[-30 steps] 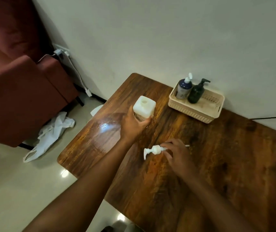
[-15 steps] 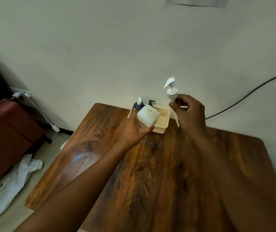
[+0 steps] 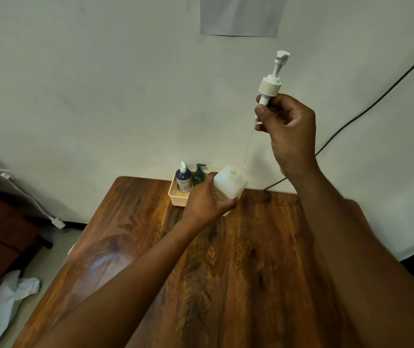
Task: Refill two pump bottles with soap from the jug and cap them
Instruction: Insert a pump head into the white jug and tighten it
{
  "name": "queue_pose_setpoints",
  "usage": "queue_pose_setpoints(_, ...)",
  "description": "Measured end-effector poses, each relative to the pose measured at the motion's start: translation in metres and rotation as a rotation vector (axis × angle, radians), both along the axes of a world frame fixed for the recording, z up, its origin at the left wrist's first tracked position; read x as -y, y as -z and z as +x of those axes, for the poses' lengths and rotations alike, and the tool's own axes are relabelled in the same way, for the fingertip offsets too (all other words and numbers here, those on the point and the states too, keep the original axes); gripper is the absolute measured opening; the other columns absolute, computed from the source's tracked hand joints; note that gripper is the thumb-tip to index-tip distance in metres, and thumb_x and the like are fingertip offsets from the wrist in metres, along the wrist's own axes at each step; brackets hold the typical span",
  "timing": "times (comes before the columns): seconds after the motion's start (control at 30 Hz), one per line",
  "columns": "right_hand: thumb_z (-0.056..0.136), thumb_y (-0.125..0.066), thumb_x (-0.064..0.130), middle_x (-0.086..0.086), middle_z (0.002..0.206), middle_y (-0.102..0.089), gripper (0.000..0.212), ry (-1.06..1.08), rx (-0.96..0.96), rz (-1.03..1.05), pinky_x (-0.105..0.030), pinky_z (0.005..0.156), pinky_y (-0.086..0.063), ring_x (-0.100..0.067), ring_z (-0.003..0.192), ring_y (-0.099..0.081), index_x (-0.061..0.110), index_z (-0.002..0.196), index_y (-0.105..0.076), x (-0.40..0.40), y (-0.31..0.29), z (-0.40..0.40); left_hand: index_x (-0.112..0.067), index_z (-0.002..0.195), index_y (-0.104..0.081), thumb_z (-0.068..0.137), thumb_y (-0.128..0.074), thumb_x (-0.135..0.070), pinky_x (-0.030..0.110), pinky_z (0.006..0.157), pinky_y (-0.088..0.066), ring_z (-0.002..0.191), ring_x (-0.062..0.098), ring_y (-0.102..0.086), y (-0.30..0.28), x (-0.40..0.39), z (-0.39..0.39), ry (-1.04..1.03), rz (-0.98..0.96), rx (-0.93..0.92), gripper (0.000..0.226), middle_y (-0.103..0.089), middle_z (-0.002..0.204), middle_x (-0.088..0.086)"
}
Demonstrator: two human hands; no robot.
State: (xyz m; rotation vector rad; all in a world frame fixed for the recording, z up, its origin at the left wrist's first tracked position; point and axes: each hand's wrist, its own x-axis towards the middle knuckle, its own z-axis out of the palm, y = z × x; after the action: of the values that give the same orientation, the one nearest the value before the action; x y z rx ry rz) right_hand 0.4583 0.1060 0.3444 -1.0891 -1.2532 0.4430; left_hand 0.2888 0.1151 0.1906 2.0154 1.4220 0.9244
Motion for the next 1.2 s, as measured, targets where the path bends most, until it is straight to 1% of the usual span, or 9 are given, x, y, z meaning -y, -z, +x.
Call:
queue_pose_setpoints(0.23, 0.094, -0.071, 0.016, -0.007, 0.101, -0.076, 0.026, -0.001, -0.016, -0.005, -0.037, 0.075, -0.063, -0.022, 0.088, -0.072, 0.004, 0.117, -0.073, -0.001, 0.008, -0.002, -0.019, 0.148, -0.048, 0.077, -0.084, -0.056, 0.041, 0.092, -0.060, 0.122, 0.022, -0.063, 0.000, 0.000, 0.004, 0.013, -0.006, -0.002, 0.088, -0.066, 0.137, 0.002)
queue_pose_setpoints(0.37, 0.094, -0.071, 0.016, -0.007, 0.102, -0.076, 0.026, -0.008, -0.023, -0.015, -0.038, 0.075, -0.063, -0.022, 0.089, -0.072, 0.004, 0.118, -0.073, -0.002, 0.014, -0.004, -0.018, 0.148, -0.048, 0.077, -0.084, -0.057, 0.040, 0.092, -0.061, 0.123, 0.021, -0.063, -0.001, 0.000, 0.003, 0.008, -0.007, 0.012, 0.088, -0.065, 0.138, 0.001)
queue_pose_setpoints(0.53, 0.094, -0.071, 0.015, -0.004, 0.099, -0.075, 0.025, -0.023, -0.036, -0.037, -0.038, 0.075, -0.064, -0.017, 0.087, -0.071, 0.005, 0.117, -0.073, -0.001, 0.023, -0.008, -0.018, 0.149, -0.047, 0.077, -0.083, -0.057, 0.042, 0.092, -0.062, 0.123, 0.023, -0.063, -0.006, 0.004, 0.003, 0.006, -0.011, 0.006, 0.089, -0.065, 0.139, 0.002)
queue_pose_setpoints(0.73, 0.094, -0.071, 0.016, -0.002, 0.098, -0.076, 0.025, -0.023, -0.002, -0.086, -0.040, 0.077, -0.064, -0.019, 0.088, -0.072, 0.008, 0.118, -0.074, 0.003, 0.039, -0.015, -0.018, 0.147, -0.049, 0.077, -0.082, -0.059, 0.043, 0.088, -0.063, 0.118, 0.022, -0.064, -0.015, 0.006, 0.001, -0.007, 0.018, 0.005, 0.088, -0.066, 0.134, 0.002)
queue_pose_setpoints(0.83, 0.093, -0.072, 0.020, 0.002, 0.095, -0.076, 0.024, -0.022, 0.039, -0.135, -0.045, 0.083, -0.062, -0.018, 0.086, -0.073, 0.012, 0.116, -0.075, 0.004, 0.049, -0.017, -0.017, 0.142, -0.053, 0.075, -0.083, -0.060, 0.041, 0.085, -0.063, 0.112, 0.020, -0.067, -0.022, 0.006, 0.001, -0.027, 0.053, 0.017, 0.085, -0.069, 0.128, 0.000)
queue_pose_setpoints(0.87, 0.092, -0.072, 0.023, 0.004, 0.095, -0.076, 0.024, -0.017, 0.060, -0.155, -0.047, 0.087, -0.061, -0.016, 0.087, -0.072, 0.014, 0.115, -0.075, 0.005, 0.052, -0.017, -0.017, 0.140, -0.054, 0.075, -0.083, -0.059, 0.040, 0.084, -0.063, 0.109, 0.019, -0.067, -0.024, 0.006, 0.001, -0.036, 0.062, 0.017, 0.083, -0.070, 0.125, 0.000)
queue_pose_setpoints(0.97, 0.091, -0.072, 0.027, 0.008, 0.099, -0.077, 0.025, -0.008, 0.109, -0.200, -0.045, 0.094, -0.057, -0.008, 0.097, -0.070, 0.017, 0.114, -0.076, 0.007, 0.058, -0.020, -0.017, 0.136, -0.056, 0.075, -0.084, -0.058, 0.039, 0.081, -0.062, 0.104, 0.018, -0.068, -0.031, 0.006, 0.002, -0.056, 0.078, 0.011, 0.078, -0.071, 0.121, -0.001)
queue_pose_setpoints(1.07, 0.091, -0.073, 0.028, 0.008, 0.103, -0.077, 0.025, -0.017, 0.102, -0.215, -0.044, 0.093, -0.058, -0.008, 0.103, -0.069, 0.018, 0.113, -0.077, 0.009, 0.060, -0.023, -0.016, 0.137, -0.056, 0.076, -0.083, -0.057, 0.038, 0.082, -0.062, 0.106, 0.019, -0.068, -0.037, 0.005, 0.002, -0.063, 0.078, 0.000, 0.078, -0.071, 0.122, 0.001)
queue_pose_setpoints(1.2, 0.091, -0.073, 0.027, 0.008, 0.103, -0.076, 0.024, -0.010, 0.088, -0.229, -0.041, 0.091, -0.059, -0.010, 0.104, -0.068, 0.018, 0.113, -0.077, 0.011, 0.059, -0.022, -0.017, 0.137, -0.056, 0.076, -0.082, -0.059, 0.035, 0.084, -0.061, 0.107, 0.019, -0.069, -0.042, 0.005, 0.002, -0.079, 0.091, -0.024, 0.079, -0.071, 0.125, 0.001)
